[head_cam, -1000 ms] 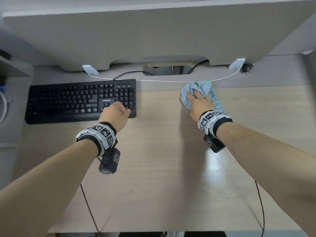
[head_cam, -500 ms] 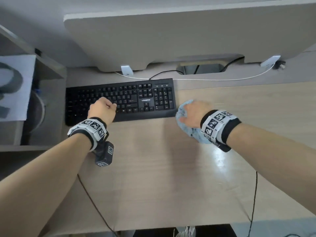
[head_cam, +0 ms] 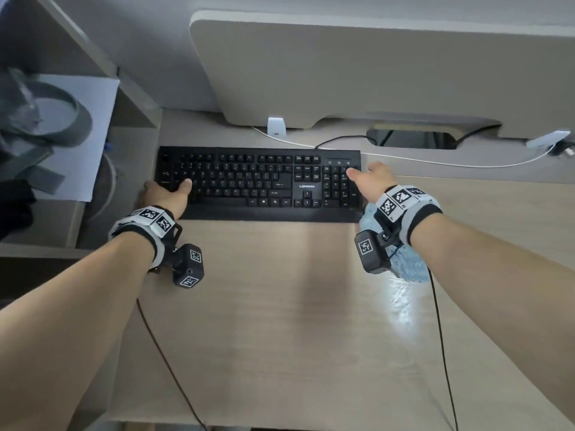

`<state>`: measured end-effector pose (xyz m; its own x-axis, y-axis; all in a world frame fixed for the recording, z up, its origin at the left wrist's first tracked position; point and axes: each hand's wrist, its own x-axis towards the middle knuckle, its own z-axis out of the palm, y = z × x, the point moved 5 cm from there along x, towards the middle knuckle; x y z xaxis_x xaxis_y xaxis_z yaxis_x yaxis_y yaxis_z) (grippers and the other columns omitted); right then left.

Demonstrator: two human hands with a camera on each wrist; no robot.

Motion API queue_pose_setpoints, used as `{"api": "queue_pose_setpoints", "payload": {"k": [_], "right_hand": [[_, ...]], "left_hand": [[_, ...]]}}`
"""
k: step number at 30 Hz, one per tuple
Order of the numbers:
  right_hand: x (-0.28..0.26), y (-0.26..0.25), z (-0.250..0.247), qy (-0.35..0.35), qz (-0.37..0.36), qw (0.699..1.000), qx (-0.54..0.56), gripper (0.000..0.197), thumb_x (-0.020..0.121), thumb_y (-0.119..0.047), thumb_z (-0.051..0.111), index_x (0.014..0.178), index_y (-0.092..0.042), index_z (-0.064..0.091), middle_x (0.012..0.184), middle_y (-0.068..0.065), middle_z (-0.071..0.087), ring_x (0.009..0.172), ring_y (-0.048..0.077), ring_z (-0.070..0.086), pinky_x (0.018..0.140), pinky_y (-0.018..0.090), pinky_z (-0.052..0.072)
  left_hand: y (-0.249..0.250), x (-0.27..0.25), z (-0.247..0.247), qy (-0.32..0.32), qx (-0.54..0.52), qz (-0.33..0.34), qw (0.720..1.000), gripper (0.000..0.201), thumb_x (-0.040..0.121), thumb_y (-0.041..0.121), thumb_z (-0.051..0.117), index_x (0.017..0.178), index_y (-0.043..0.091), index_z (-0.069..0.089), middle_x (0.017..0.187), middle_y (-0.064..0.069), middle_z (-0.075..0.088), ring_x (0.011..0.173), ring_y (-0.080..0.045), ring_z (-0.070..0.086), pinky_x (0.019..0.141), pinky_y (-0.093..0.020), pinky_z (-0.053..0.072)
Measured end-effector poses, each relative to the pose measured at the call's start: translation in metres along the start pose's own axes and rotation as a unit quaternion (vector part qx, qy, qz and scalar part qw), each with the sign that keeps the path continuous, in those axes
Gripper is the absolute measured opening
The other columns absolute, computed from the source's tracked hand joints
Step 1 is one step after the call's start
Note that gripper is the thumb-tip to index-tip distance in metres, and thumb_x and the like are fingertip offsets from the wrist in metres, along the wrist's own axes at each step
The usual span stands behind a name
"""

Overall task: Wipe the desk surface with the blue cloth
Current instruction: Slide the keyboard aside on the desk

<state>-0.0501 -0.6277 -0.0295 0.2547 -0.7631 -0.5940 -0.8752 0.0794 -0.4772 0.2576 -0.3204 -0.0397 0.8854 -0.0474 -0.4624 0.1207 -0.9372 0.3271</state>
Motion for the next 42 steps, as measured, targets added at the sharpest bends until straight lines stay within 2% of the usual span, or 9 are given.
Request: {"api": "queue_pose_setpoints", "payload": {"k": [4, 8, 12, 18, 21, 25, 29, 35, 42], "right_hand": [[0.007, -0.003, 0.004, 0.001, 0.013, 1.0, 0.025, 0.058, 0.094, -0.041, 0.058, 0.138, -0.005, 0.044, 0.138, 0.012, 0.053, 0.122, 0.033, 0.053, 0.093, 0.034, 0.039], [0.009, -0.007, 0.004, -0.005, 0.019, 0.999, 0.048, 0.046, 0.093, -0.044, 0.058, 0.119, -0.006, 0.058, 0.102, 0.006, 0.059, 0.091, 0.029, 0.056, 0.079, 0.032, 0.04], [0.011, -0.014, -0.012, 0.025, 0.006, 0.998, 0.063, 0.048, 0.09, -0.044, 0.057, 0.113, -0.004, 0.067, 0.096, 0.006, 0.067, 0.098, 0.031, 0.066, 0.075, 0.031, 0.043], [0.013, 0.014, -0.066, 0.081, 0.029, 0.993, 0.075, 0.07, 0.086, -0.053, 0.056, 0.135, -0.004, 0.045, 0.135, 0.012, 0.053, 0.111, 0.033, 0.058, 0.083, 0.035, 0.039], [0.017, 0.051, -0.105, 0.094, 0.054, 0.99, 0.088, 0.073, 0.084, -0.059, 0.056, 0.134, -0.006, 0.049, 0.135, 0.012, 0.055, 0.112, 0.034, 0.058, 0.089, 0.038, 0.043], [0.025, 0.133, -0.185, 0.121, 0.094, 0.983, 0.103, 0.07, 0.085, -0.064, 0.055, 0.122, -0.005, 0.058, 0.122, 0.013, 0.062, 0.106, 0.035, 0.06, 0.089, 0.039, 0.044], [0.038, 0.211, -0.261, 0.137, 0.112, 0.98, 0.09, 0.071, 0.083, -0.067, 0.05, 0.12, -0.007, 0.06, 0.119, 0.014, 0.065, 0.109, 0.037, 0.061, 0.095, 0.043, 0.045], [0.065, 0.332, -0.378, 0.174, 0.144, 0.967, 0.12, 0.062, 0.089, -0.056, 0.054, 0.122, -0.005, 0.06, 0.12, 0.014, 0.063, 0.106, 0.034, 0.061, 0.083, 0.034, 0.04], [0.106, 0.411, -0.448, 0.206, 0.154, 0.963, 0.083, 0.067, 0.093, -0.05, 0.054, 0.139, -0.002, 0.048, 0.143, 0.019, 0.046, 0.123, 0.037, 0.053, 0.1, 0.04, 0.04]], "left_hand": [[-0.003, 0.003, 0.004, 0.003, -0.017, -0.012, 1.0, 0.083, 0.076, 0.061, 0.062, 0.135, 0.007, 0.039, 0.14, -0.016, 0.049, 0.127, -0.039, 0.048, 0.107, -0.052, 0.039], [0.0, -0.002, -0.003, 0.002, 0.03, -0.041, 0.999, 0.092, 0.072, 0.074, 0.053, 0.133, 0.005, 0.044, 0.138, -0.019, 0.048, 0.125, -0.042, 0.048, 0.105, -0.053, 0.04], [0.009, -0.015, -0.008, 0.009, 0.073, -0.047, 0.996, 0.097, 0.072, 0.08, 0.041, 0.132, 0.004, 0.049, 0.142, -0.021, 0.04, 0.131, -0.043, 0.04, 0.11, -0.054, 0.031], [0.041, -0.054, 0.004, -0.026, 0.02, -0.044, 0.999, 0.101, 0.075, 0.08, 0.033, 0.132, -0.002, 0.05, 0.138, -0.025, 0.049, 0.125, -0.043, 0.049, 0.109, -0.048, 0.034], [0.07, -0.089, 0.024, -0.037, -0.002, -0.016, 0.999, 0.085, 0.087, 0.069, 0.039, 0.125, -0.006, 0.054, 0.13, -0.027, 0.057, 0.119, -0.042, 0.054, 0.102, -0.044, 0.04], [0.127, -0.159, 0.07, -0.049, 0.001, 0.02, 0.999, 0.087, 0.088, 0.066, 0.042, 0.138, -0.004, 0.04, 0.14, -0.026, 0.048, 0.127, -0.042, 0.048, 0.105, -0.044, 0.036], [0.182, -0.224, 0.129, -0.076, 0.026, 0.072, 0.994, 0.082, 0.09, 0.065, 0.037, 0.135, -0.003, 0.046, 0.136, -0.025, 0.053, 0.123, -0.041, 0.051, 0.102, -0.041, 0.037], [0.263, -0.33, 0.24, -0.124, 0.063, 0.125, 0.982, 0.081, 0.095, 0.06, 0.03, 0.128, -0.011, 0.051, 0.134, -0.033, 0.052, 0.123, -0.045, 0.05, 0.105, -0.044, 0.035], [0.313, -0.402, 0.332, -0.151, 0.068, 0.114, 0.98, 0.076, 0.095, 0.059, 0.036, 0.127, -0.007, 0.054, 0.131, -0.026, 0.056, 0.119, -0.041, 0.053, 0.099, -0.04, 0.038]]}}
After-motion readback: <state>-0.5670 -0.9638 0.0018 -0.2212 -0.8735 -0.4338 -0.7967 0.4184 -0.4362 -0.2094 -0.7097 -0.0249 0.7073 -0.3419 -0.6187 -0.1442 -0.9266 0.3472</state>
